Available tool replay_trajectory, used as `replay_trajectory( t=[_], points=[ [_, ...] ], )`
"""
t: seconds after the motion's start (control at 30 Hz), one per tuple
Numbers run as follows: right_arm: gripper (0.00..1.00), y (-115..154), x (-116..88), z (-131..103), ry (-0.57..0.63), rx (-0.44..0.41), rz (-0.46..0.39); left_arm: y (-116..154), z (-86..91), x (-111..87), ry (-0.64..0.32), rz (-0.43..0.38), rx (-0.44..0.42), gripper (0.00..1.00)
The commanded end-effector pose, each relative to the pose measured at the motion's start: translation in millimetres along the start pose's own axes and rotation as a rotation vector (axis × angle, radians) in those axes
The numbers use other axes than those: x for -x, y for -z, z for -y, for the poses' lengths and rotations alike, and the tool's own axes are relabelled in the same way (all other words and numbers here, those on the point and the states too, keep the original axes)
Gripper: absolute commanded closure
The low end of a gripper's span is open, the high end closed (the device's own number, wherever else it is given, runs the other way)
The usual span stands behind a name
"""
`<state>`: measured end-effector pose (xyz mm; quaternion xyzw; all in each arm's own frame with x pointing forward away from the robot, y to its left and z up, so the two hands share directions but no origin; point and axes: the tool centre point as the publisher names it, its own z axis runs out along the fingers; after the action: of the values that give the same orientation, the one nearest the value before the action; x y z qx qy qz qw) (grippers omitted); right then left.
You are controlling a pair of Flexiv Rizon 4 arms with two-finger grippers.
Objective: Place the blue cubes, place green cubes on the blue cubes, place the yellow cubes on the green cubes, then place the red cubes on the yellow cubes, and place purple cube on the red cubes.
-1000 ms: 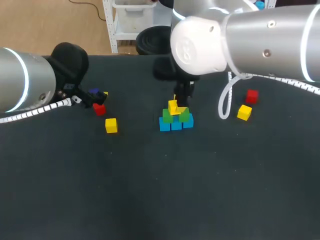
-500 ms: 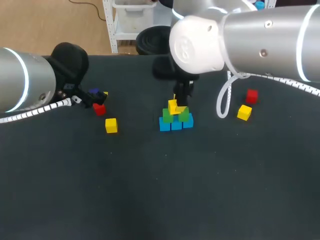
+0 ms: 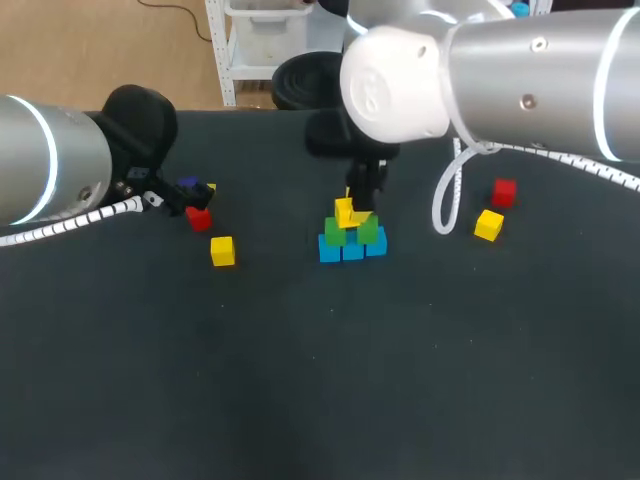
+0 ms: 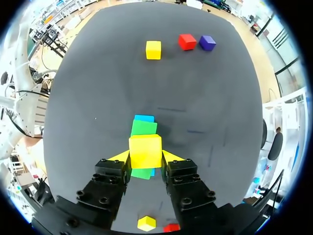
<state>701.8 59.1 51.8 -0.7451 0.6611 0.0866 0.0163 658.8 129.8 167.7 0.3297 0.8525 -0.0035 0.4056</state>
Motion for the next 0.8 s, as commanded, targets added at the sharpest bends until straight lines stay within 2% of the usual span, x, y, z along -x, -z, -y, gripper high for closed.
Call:
replay_trajectory(
  t=[0.03, 0.37, 0.8],
  points=[
    [1.0, 4.2, -2.3, -2.7, -0.005, -0.011, -0.001, -0.7, 0.7, -0.6, 0.002, 0.003, 0.003, 0.0],
    [1.0, 7.6, -5.1, -6.3, -0.013, -0.022, -0.012, -0.7, 0.7, -0.6, 0.002, 0.003, 0.003, 0.0],
    [1.0, -0.9, -6.9, -8.6, -0.016, -0.004, -0.02, -0.7, 0.7, -0.6, 0.002, 0.003, 0.003, 0.0]
  ],
)
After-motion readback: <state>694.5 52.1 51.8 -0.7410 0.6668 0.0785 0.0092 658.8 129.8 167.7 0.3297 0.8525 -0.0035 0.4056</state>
